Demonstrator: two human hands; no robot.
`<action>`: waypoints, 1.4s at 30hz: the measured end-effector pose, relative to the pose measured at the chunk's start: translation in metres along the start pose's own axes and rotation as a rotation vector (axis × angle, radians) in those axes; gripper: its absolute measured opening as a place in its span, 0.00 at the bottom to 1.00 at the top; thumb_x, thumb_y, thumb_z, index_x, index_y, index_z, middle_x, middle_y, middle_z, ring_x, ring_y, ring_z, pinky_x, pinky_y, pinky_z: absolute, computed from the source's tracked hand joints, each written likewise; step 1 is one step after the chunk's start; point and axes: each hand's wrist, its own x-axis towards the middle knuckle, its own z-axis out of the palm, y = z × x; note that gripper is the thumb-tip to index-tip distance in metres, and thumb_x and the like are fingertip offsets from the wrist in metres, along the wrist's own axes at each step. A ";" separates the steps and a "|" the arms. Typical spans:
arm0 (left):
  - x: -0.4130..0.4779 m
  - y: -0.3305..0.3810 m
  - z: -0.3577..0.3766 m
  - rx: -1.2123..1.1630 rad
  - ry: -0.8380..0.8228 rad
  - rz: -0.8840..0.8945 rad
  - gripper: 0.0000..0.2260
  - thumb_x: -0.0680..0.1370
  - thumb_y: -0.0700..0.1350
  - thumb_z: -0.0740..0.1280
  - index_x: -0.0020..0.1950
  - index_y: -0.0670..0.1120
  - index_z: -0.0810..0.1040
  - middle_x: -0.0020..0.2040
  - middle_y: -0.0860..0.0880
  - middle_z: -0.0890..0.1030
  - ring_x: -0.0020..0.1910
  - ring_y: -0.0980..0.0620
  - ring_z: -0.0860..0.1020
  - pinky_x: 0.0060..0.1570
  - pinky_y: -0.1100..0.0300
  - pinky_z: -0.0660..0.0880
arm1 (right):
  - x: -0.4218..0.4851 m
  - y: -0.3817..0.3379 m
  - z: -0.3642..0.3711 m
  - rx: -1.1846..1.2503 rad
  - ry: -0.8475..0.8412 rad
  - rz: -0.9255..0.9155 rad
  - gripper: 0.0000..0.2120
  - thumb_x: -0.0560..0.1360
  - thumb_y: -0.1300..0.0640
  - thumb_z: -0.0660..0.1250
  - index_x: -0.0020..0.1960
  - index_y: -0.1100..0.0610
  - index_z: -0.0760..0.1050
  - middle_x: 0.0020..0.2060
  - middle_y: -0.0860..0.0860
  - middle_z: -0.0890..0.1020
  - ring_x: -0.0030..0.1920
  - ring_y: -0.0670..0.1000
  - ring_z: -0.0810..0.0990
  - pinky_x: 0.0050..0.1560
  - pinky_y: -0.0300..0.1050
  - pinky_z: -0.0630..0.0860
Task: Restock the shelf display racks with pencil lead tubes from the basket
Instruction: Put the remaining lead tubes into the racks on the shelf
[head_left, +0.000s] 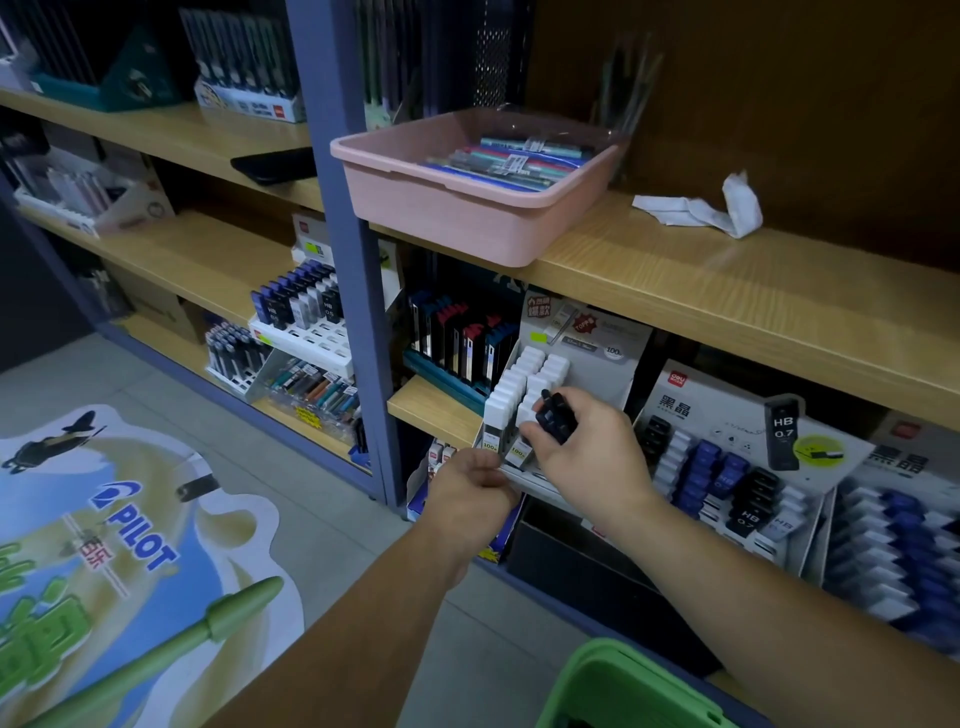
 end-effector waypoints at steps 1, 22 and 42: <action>0.000 0.000 0.000 0.001 -0.006 -0.002 0.16 0.79 0.34 0.71 0.64 0.48 0.75 0.53 0.51 0.82 0.54 0.53 0.81 0.56 0.60 0.79 | 0.001 0.002 0.000 -0.050 0.008 -0.018 0.10 0.76 0.50 0.75 0.51 0.53 0.78 0.38 0.48 0.84 0.41 0.53 0.83 0.44 0.54 0.83; -0.020 0.014 -0.002 0.101 -0.027 0.010 0.09 0.78 0.33 0.68 0.55 0.43 0.80 0.48 0.45 0.84 0.44 0.51 0.82 0.53 0.52 0.83 | -0.013 -0.008 -0.026 0.668 -0.263 0.425 0.10 0.77 0.54 0.75 0.54 0.58 0.79 0.36 0.54 0.81 0.31 0.50 0.77 0.29 0.45 0.73; -0.173 0.055 0.124 0.048 -0.458 0.087 0.08 0.78 0.46 0.76 0.55 0.51 0.81 0.41 0.48 0.85 0.42 0.47 0.85 0.49 0.47 0.84 | -0.117 0.015 -0.178 1.210 -0.158 0.792 0.14 0.82 0.48 0.64 0.56 0.55 0.83 0.56 0.55 0.87 0.59 0.54 0.85 0.63 0.58 0.78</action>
